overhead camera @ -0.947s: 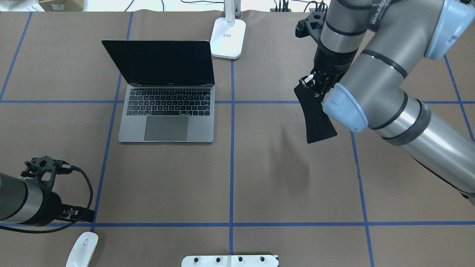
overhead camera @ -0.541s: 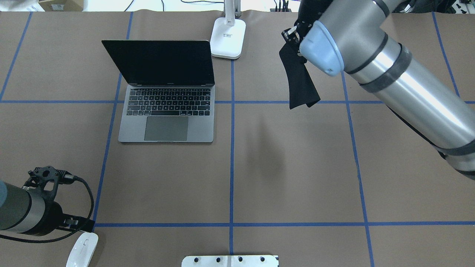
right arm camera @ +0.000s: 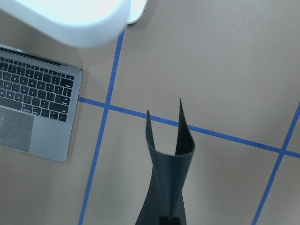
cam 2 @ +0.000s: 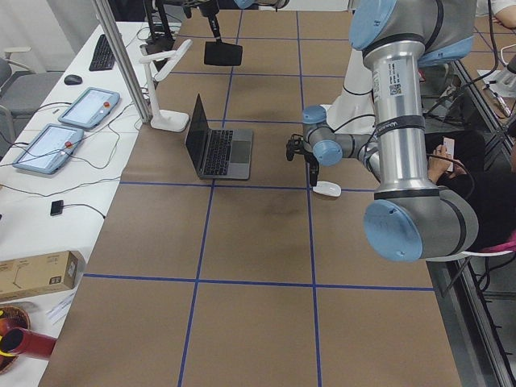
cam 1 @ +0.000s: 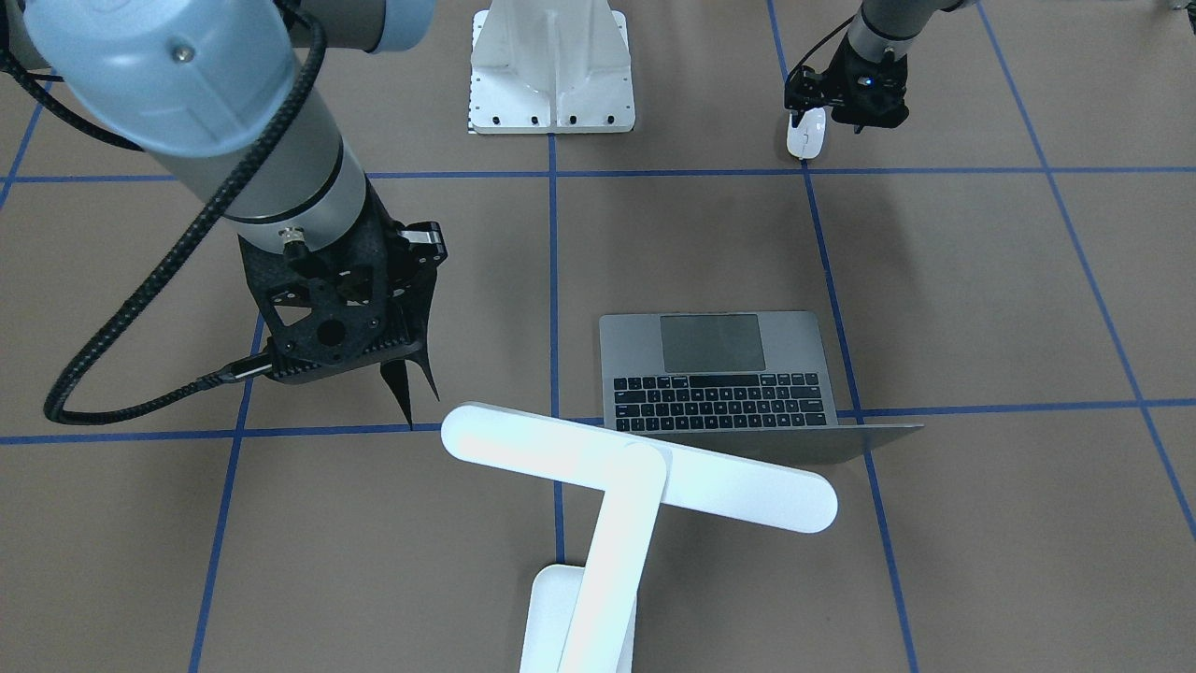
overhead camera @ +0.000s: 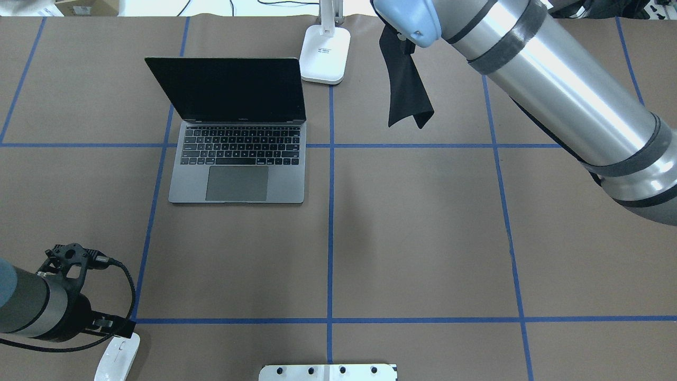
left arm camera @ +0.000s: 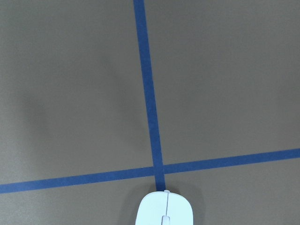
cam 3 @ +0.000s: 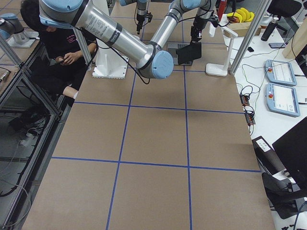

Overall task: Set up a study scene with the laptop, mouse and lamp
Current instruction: 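Lay the pad beside the laptop with the right gripper while the left reaches the mouse, then grasp the white mouse with the left gripper while the right arm rises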

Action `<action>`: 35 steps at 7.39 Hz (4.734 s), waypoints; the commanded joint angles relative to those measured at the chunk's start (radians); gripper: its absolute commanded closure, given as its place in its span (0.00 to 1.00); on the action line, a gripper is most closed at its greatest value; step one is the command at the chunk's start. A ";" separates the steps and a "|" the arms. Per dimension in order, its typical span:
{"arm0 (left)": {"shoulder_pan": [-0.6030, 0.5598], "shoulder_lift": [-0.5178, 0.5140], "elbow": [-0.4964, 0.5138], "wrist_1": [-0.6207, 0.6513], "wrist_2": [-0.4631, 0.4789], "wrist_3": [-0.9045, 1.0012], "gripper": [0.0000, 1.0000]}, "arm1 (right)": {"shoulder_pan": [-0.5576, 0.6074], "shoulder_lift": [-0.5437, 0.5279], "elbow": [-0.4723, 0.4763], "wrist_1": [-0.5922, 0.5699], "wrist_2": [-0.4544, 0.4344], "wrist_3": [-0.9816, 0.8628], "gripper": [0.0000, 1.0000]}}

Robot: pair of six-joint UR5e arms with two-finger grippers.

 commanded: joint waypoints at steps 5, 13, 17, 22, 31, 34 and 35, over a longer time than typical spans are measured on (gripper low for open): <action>0.001 0.000 0.041 -0.057 0.000 0.003 0.01 | 0.001 -0.006 0.025 -0.024 -0.029 -0.003 0.00; 0.084 -0.002 0.104 -0.117 -0.009 0.003 0.03 | -0.016 -0.080 0.117 -0.016 -0.051 -0.074 0.00; 0.086 -0.013 0.175 -0.206 -0.016 0.003 0.13 | -0.028 -0.080 0.125 -0.016 -0.066 -0.074 0.00; 0.089 -0.008 0.173 -0.206 -0.016 0.001 0.27 | -0.041 -0.081 0.136 -0.016 -0.066 -0.072 0.00; 0.089 -0.013 0.115 -0.204 -0.029 -0.010 0.37 | -0.056 -0.089 0.150 -0.016 -0.097 -0.072 0.00; 0.019 -0.055 0.061 -0.200 -0.066 -0.007 0.37 | -0.056 -0.097 0.151 -0.013 -0.097 -0.072 0.00; -0.021 -0.109 0.070 -0.197 -0.068 -0.007 0.37 | -0.056 -0.107 0.160 -0.012 -0.097 -0.072 0.00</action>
